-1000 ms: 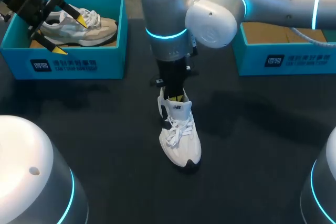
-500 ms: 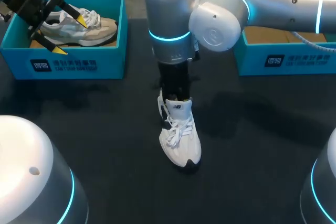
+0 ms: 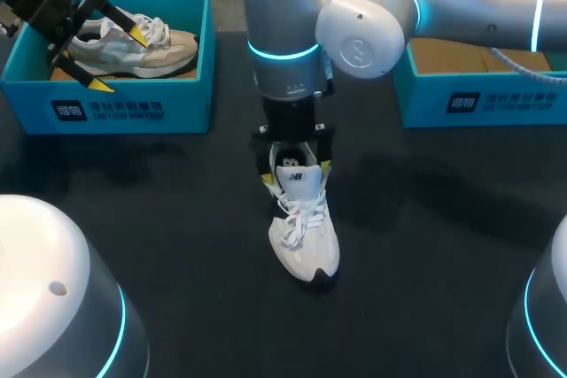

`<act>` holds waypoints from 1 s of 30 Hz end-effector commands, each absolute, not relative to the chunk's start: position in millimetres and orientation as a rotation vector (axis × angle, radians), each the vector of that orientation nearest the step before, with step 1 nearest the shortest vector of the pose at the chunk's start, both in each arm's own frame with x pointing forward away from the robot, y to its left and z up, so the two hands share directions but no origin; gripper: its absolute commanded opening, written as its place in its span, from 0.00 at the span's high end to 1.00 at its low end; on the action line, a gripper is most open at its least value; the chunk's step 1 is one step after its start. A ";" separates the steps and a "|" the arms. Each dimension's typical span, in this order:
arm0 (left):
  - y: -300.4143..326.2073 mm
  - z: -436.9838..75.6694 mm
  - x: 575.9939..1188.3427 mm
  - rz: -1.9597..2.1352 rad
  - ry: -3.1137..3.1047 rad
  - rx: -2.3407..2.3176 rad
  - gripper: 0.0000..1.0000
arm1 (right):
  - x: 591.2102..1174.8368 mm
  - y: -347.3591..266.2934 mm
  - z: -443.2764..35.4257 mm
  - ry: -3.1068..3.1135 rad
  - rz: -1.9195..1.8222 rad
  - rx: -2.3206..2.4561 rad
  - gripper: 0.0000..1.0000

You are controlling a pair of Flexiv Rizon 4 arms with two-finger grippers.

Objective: Take the shoe out of the shoebox, open the shoe tongue, remove and reinsert the insole, then place the shoe into the shoebox

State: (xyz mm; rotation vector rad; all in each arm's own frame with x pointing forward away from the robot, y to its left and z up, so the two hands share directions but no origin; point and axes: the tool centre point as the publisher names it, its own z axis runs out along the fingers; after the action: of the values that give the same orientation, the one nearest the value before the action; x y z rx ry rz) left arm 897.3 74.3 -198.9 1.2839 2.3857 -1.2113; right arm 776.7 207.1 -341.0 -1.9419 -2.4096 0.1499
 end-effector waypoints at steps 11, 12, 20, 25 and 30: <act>74.6 -198.5 897.5 -1.209 2.388 1.287 0.00 | 760.2 200.6 -329.9 -2.387 0.160 -1.966 0.00; 74.6 -198.5 897.5 -1.209 2.388 1.287 0.00 | 759.5 200.4 -328.4 -2.387 0.162 -1.969 0.00; 74.6 -198.5 897.5 -1.209 2.388 1.287 0.00 | 755.8 202.7 -307.1 -2.419 0.141 -1.991 0.00; 74.6 -198.5 897.5 -1.209 2.388 1.287 0.00 | 753.9 204.3 -292.5 -2.451 0.126 -2.009 0.00; 74.6 -198.5 897.5 -1.209 2.388 1.287 0.00 | 748.7 203.7 -279.3 -2.467 0.110 -2.024 0.00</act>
State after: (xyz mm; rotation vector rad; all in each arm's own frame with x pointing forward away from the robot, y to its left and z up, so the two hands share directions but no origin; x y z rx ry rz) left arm 897.3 74.3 -198.9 1.2840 2.3857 -1.2112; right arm 754.4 206.3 -288.2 -2.0149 -2.4589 0.1241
